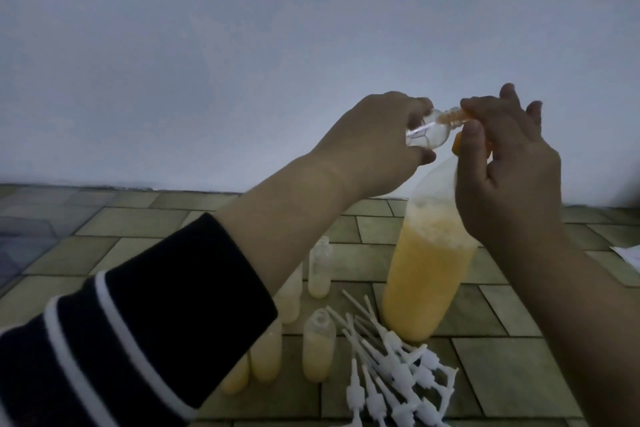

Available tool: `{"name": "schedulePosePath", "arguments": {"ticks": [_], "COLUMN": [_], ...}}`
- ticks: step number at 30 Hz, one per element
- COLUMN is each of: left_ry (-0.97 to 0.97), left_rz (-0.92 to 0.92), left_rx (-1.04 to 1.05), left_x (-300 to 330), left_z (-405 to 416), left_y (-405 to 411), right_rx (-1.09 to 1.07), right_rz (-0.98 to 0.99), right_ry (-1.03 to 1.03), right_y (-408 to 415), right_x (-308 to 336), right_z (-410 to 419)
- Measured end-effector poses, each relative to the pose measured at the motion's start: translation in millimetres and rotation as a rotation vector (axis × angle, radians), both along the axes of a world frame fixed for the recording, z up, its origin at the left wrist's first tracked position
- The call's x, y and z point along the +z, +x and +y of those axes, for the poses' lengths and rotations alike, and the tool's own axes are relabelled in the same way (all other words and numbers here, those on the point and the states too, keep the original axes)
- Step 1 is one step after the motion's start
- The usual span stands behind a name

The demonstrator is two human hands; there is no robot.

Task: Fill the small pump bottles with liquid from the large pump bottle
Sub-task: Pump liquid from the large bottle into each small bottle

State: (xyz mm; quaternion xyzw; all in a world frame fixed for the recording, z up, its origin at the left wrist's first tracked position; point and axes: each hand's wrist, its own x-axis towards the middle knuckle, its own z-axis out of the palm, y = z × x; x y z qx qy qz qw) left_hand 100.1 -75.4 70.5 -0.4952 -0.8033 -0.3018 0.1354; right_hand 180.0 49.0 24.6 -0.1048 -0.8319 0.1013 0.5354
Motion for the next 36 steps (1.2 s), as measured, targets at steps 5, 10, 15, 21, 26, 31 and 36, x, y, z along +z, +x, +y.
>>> {"name": "schedulePosePath", "arguments": {"ticks": [5,10,15,21,26,31,36], "left_ry": [0.018,0.043,0.006,0.012,0.052,0.042,0.03], "left_rz": [0.038,0.064,0.077,0.067,0.066,0.072,0.082], "left_rx": [0.014,0.002,0.009,0.025,0.0,-0.003,0.006], "left_x": [12,14,3,13,10,-3,2], "left_z": [-7,-2,2,-5,-4,0,-5], "left_y": [-3,-2,-1,-2,-5,-5,-6], "right_rx": [0.018,-0.023,-0.035,0.016,-0.032,-0.073,-0.014], "right_rz": [-0.054,-0.025,-0.01,-0.056,-0.032,-0.027,-0.058], "right_ry": [0.057,0.055,0.033,0.027,0.043,0.019,0.023], "right_y": [3,3,1,3,1,-2,4], "right_x": [15,17,3,17,20,8,16], "right_z": [-4,-1,-2,-3,-5,-5,-4]}}
